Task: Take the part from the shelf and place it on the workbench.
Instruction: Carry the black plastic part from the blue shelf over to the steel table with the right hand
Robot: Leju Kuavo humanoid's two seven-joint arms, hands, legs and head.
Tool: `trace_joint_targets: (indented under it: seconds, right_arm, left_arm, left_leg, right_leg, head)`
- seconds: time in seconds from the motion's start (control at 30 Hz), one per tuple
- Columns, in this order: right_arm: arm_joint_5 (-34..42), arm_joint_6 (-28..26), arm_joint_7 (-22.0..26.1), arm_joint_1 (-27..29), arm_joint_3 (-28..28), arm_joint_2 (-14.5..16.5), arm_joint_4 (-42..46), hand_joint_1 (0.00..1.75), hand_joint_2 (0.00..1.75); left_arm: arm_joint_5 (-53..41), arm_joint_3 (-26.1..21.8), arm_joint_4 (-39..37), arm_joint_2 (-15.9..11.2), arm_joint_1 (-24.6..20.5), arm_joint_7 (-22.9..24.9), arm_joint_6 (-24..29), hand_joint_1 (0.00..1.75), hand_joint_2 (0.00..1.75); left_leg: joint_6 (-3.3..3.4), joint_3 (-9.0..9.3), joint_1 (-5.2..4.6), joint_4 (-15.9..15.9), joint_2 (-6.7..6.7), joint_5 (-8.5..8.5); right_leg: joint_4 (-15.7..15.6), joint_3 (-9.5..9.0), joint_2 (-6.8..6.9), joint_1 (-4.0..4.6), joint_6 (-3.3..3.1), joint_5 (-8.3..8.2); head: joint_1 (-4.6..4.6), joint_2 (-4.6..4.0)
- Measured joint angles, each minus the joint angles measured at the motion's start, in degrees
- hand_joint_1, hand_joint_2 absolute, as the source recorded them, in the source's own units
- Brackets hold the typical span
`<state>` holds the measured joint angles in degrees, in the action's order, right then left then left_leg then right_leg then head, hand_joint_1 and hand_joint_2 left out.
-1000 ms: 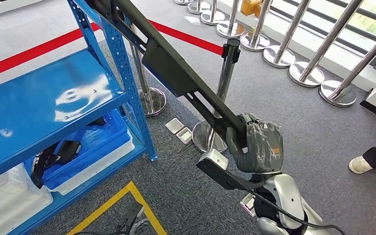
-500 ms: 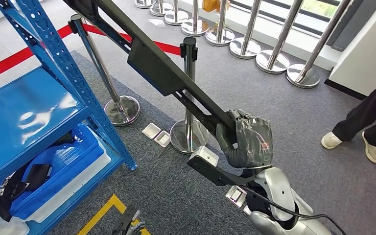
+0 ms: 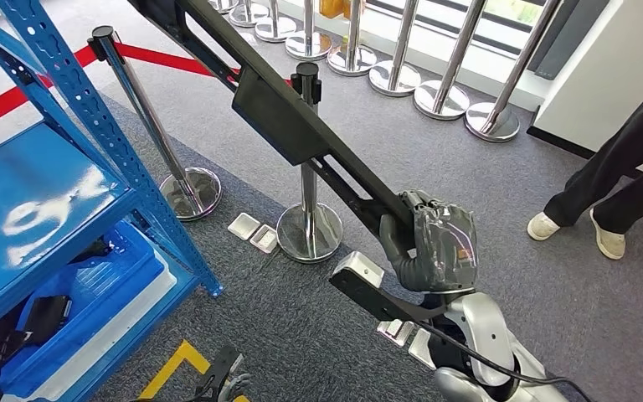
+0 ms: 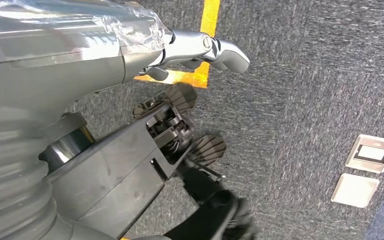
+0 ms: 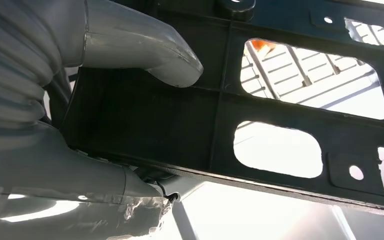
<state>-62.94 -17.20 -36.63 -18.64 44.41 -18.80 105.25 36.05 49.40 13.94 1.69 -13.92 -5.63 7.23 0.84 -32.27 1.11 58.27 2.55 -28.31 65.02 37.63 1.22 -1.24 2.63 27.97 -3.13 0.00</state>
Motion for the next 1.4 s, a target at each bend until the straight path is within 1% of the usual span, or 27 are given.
trace_joint_targets:
  seconds: [0.03, 0.07, 0.1, 0.17, 0.23, 0.27, 0.33, 0.37, 0.4, 0.43, 0.5, 0.53, 0.57, 0.6, 0.67, 0.73, 0.8, 0.87, 0.9, 0.93, 0.97, 1.03, 1.1, 1.2, 1.27, 1.33, 1.4]
  right_arm:
    - [0.0, 0.0, 0.1, 0.0, 0.0, 0.0, 0.0, 1.64, 1.75]
    - [0.0, 0.0, 0.1, 0.0, 0.0, 0.0, 0.1, 1.64, 1.75]
    - [0.0, 0.0, 0.2, 0.0, 0.0, 0.0, 0.1, 1.64, 1.75]
    - [0.0, 0.0, 0.3, 0.0, -0.1, 0.0, 0.1, 1.64, 1.75]
    - [0.0, 0.1, 0.3, -0.1, -0.1, 0.0, 0.2, 1.64, 1.75]
    - [0.1, 0.1, 0.3, -0.1, -0.1, 0.0, 0.2, 1.64, 1.75]
    - [0.1, 0.1, 0.3, -0.2, -0.1, 0.1, 0.2, 1.64, 1.75]
    - [0.2, 0.1, 0.3, -0.1, -0.1, 0.1, 0.2, 1.64, 1.75]
    - [0.2, 0.1, 0.3, 0.0, 0.0, 0.1, 0.2, 1.64, 1.75]
    - [0.2, 0.1, 0.3, 0.0, 0.0, 0.1, 0.2, 1.64, 1.75]
    - [0.2, 0.1, 0.3, 0.1, 0.0, 0.1, 0.2, 1.64, 1.75]
    - [0.2, 0.1, 0.3, 0.1, 0.0, 0.1, 0.2, 1.64, 1.75]
    - [0.3, 0.1, 0.3, 0.1, 0.0, 0.1, 0.2, 1.64, 1.75]
    - [0.4, 0.0, 0.3, 0.1, 0.0, 0.1, 0.2, 1.64, 1.75]
    - [0.5, 0.0, 0.3, 0.2, -0.1, 0.1, 0.2, 1.64, 1.75]
    - [0.5, 0.0, 0.4, 0.4, -0.1, 0.0, 0.2, 1.64, 1.75]
    - [0.5, 0.0, 0.4, 0.4, -0.1, 0.0, 0.2, 1.64, 1.75]
    - [0.6, -0.1, 0.5, 0.5, -0.1, 0.0, 0.2, 1.64, 1.75]
    - [0.6, -0.1, 0.5, 0.6, -0.1, 0.0, 0.2, 1.64, 1.75]
    - [0.6, -0.1, 0.5, 0.7, -0.1, 0.0, 0.2, 1.64, 1.75]
    - [0.6, -0.1, 0.5, 0.7, -0.1, 0.0, 0.2, 1.64, 1.75]
    - [0.6, -0.2, 0.5, 0.7, -0.1, 0.0, 0.2, 1.64, 1.75]
    - [0.6, -0.3, 0.5, 0.7, -0.2, 0.0, 0.2, 1.64, 1.75]
    - [0.5, -0.4, 0.6, 0.7, -0.2, 0.0, 0.2, 1.64, 1.75]
    - [0.5, -0.4, 0.6, 0.6, -0.2, -0.1, 0.2, 1.64, 1.75]
    - [0.5, -0.5, 0.6, 0.6, -0.2, 0.0, 0.2, 1.64, 1.75]
    - [0.5, -0.5, 0.6, 0.6, -0.2, 0.0, 0.2, 1.64, 1.75]
  left_arm:
    - [0.0, 0.0, 0.0, 0.0, 0.0, 0.0, 0.0, 0.00, 1.75]
    - [0.0, 0.0, 0.0, 0.0, -0.1, 0.0, 0.1, 0.00, 1.75]
    - [0.0, 0.0, 0.0, 0.0, -0.1, 0.0, 0.1, 0.00, 1.75]
    - [0.1, 0.0, 0.0, 0.0, -0.1, 0.0, 0.1, 0.00, 1.75]
    - [0.1, 0.0, 0.0, 0.0, -0.1, 0.0, 0.1, 0.00, 1.75]
    - [0.1, 0.0, 0.0, 0.0, -0.1, 0.0, 0.1, 0.00, 1.75]
    - [0.2, 0.0, 0.0, 0.0, 0.2, 0.0, 0.1, 0.00, 1.75]
    - [0.3, 0.0, 0.0, 0.0, 0.3, 0.0, 0.0, 0.00, 1.75]
    - [0.3, 0.0, 0.0, 0.0, 0.5, 0.0, 0.0, 0.00, 1.75]
    - [0.3, 0.0, 0.0, 0.0, 0.5, 0.0, -0.1, 0.00, 1.75]
    - [0.4, 0.0, 0.0, 0.0, 0.5, 0.0, -0.2, 0.00, 1.75]
    - [0.4, 0.0, 0.0, -0.1, 0.5, 0.0, -0.2, 0.00, 1.75]
    - [0.5, 0.0, 0.0, -0.1, 0.5, 0.0, -0.2, 0.00, 1.75]
    - [0.5, 0.0, 0.0, -0.1, 0.5, 0.0, -0.2, 0.00, 1.75]
    - [0.5, 0.0, 0.0, -0.1, 0.6, 0.0, -0.1, 0.00, 1.75]
    - [0.5, 0.0, 0.0, -0.1, 0.5, 0.0, 0.0, 0.00, 1.75]
    - [0.5, 0.0, 0.0, 0.0, 0.4, 0.0, 0.0, 0.00, 1.75]
    - [0.5, 0.0, 0.0, 0.0, 0.5, 0.0, 0.1, 0.00, 1.75]
    - [0.5, 0.0, 0.0, 0.0, 0.5, 0.1, 0.1, 0.00, 1.75]
    - [0.5, 0.0, 0.0, 0.0, 0.6, 0.2, 0.1, 0.00, 1.75]
    - [0.5, 0.0, 0.0, 0.0, 0.5, 0.2, 0.1, 0.00, 1.75]
    - [0.5, 0.0, 0.0, 0.0, 0.4, 0.2, 0.1, 0.00, 1.75]
    - [0.5, 0.0, 0.0, 0.0, 0.2, 0.3, 0.0, 0.00, 1.75]
    - [0.5, 0.0, 0.0, 0.0, 0.1, 0.4, 0.0, 0.00, 1.75]
    - [0.5, 0.0, 0.0, 0.0, 0.1, 0.5, 0.0, 0.00, 1.75]
    - [0.5, 0.0, 0.0, 0.0, 0.1, 0.5, -0.1, 0.00, 1.75]
    - [0.5, 0.0, 0.0, 0.0, 0.2, 0.5, -0.1, 0.00, 1.75]
  left_leg:
    - [-0.30, 0.12, -0.13, 0.1, 0.29, -0.19]
    - [-0.59, 0.21, -0.29, 0.2, 0.54, -0.33]
    - [-0.86, 0.26, -0.46, 0.2, 0.79, -0.41]
    - [-1.48, 0.49, -0.39, 0.1, 1.25, -0.62]
    - [-2.01, 0.08, -0.13, 2.0, 0.42, -2.20]
    - [-2.12, -0.91, -0.08, 4.6, -0.37, -3.79]
    - [-2.06, -4.48, -0.16, 12.4, -1.63, -7.40]
    - [-1.98, -6.11, -0.23, 15.6, -1.88, -8.33]
    - [-1.84, -7.00, -0.30, 17.0, -2.02, -8.25]
    - [-1.62, -6.83, -0.38, 16.1, -2.11, -6.96]
    - [-0.86, -4.11, -0.55, 9.1, -3.10, -2.61]
    - [-0.51, -2.69, -0.58, 5.4, -4.03, -0.98]
    - [-0.31, -1.73, -0.63, 2.9, -4.82, -0.08]
    - [-0.19, -1.34, -0.74, 1.7, -5.36, 0.02]
    - [-0.04, -1.14, -0.87, 1.1, -4.99, 0.09]
    - [0.44, -0.79, -0.63, 0.4, -4.12, 0.45]
    - [0.78, -0.56, -0.44, -0.1, -3.14, 0.67]
    - [0.88, -0.57, -0.48, -0.1, -2.12, 0.63]
    - [0.88, -0.58, -0.48, -0.1, -1.63, 0.58]
    - [0.82, -0.56, -0.45, 0.0, -1.17, 0.52]
    - [0.70, -0.49, -0.40, 0.0, -0.76, 0.43]
    - [0.22, -0.26, -0.38, 0.1, -0.07, 0.12]
    - [-0.40, -0.10, -0.58, 0.3, 0.38, -0.17]
    - [-1.32, 0.19, -0.50, 0.4, 0.79, -0.51]
    - [-1.82, -0.31, -0.21, 2.4, -0.10, -2.10]
    - [-1.91, -2.29, -0.16, 7.3, -1.39, -5.05]
    - [-1.82, -5.24, -0.27, 13.4, -1.83, -7.73]
  right_leg:
    - [-3.4, -1.56, 0.78, 0.14, -0.25, -1.30]
    - [-5.5, -2.45, 1.37, 0.32, -0.58, -1.87]
    - [-6.2, -2.61, 1.56, 0.54, -0.99, -1.77]
    - [-6.4, -2.51, 0.68, 0.67, -1.97, -1.84]
    - [-6.6, -2.65, -0.04, 0.61, -2.85, -1.98]
    - [-6.7, -2.74, -0.38, 0.58, -3.20, -2.04]
    - [-6.7, -2.77, -1.22, 0.81, -3.61, -1.99]
    - [-6.7, -2.79, -1.72, 0.96, -3.70, -1.97]
    - [-6.6, -2.81, -2.29, 1.09, -3.75, -1.96]
    - [-6.5, -2.85, -2.88, 1.19, -3.76, -1.94]
    - [-6.3, -2.92, -4.04, 1.26, -3.72, -1.83]
    - [-6.1, -2.81, -4.55, 1.36, -3.61, -1.75]
    - [-6.0, -2.62, -5.03, 1.31, -3.43, -1.72]
    - [-5.9, -2.40, -5.41, 1.18, -3.19, -1.75]
    - [-6.0, -2.14, -6.12, 0.93, -2.54, -1.93]
    - [-4.9, -1.81, -5.21, 0.99, -1.91, -1.10]
    - [0.1, 0.38, -3.12, 0.97, -1.38, 1.84]
    - [7.4, 3.92, -2.01, 0.67, -0.96, 4.98]
    - [9.5, 5.01, -1.80, 0.48, -0.82, 5.44]
    - [9.6, 5.05, -1.66, 0.31, -0.72, 4.80]
    - [7.3, 3.96, -1.47, 0.17, -0.66, 3.22]
    - [-0.6, 0.00, -0.17, 0.20, -0.65, -0.38]
    - [-5.5, -2.32, 0.77, 0.52, -1.19, -1.81]
    - [-6.1, -2.42, -0.02, 0.78, -2.37, -1.75]
    - [-6.4, -2.54, -0.65, 0.76, -3.08, -1.91]
    - [-6.4, -2.61, -1.13, 0.79, -3.50, -1.97]
    - [-6.4, -2.60, -1.69, 1.02, -3.70, -1.95]
  head:
    - [-0.29, 0.00]
    - [-0.39, 0.00]
    - [-0.30, 0.00]
    - [0.16, 0.00]
    - [0.60, 0.00]
    - [0.95, 0.00]
    - [1.95, 0.00]
    - [2.35, 0.00]
    - [2.63, 0.00]
    - [2.83, 0.00]
    - [3.19, 0.00]
    - [3.25, 0.00]
    - [3.26, 0.00]
    - [3.23, 0.00]
    - [3.29, 0.00]
    - [3.19, 0.00]
    - [2.38, 0.00]
    - [1.68, 0.00]
    - [1.51, 0.00]
    - [1.29, 0.00]
    - [1.04, 0.00]
    - [0.48, 0.00]
    - [0.25, 0.00]
    - [0.83, 0.00]
    - [1.29, 0.00]
    - [1.86, 0.00]
    - [2.53, 0.00]
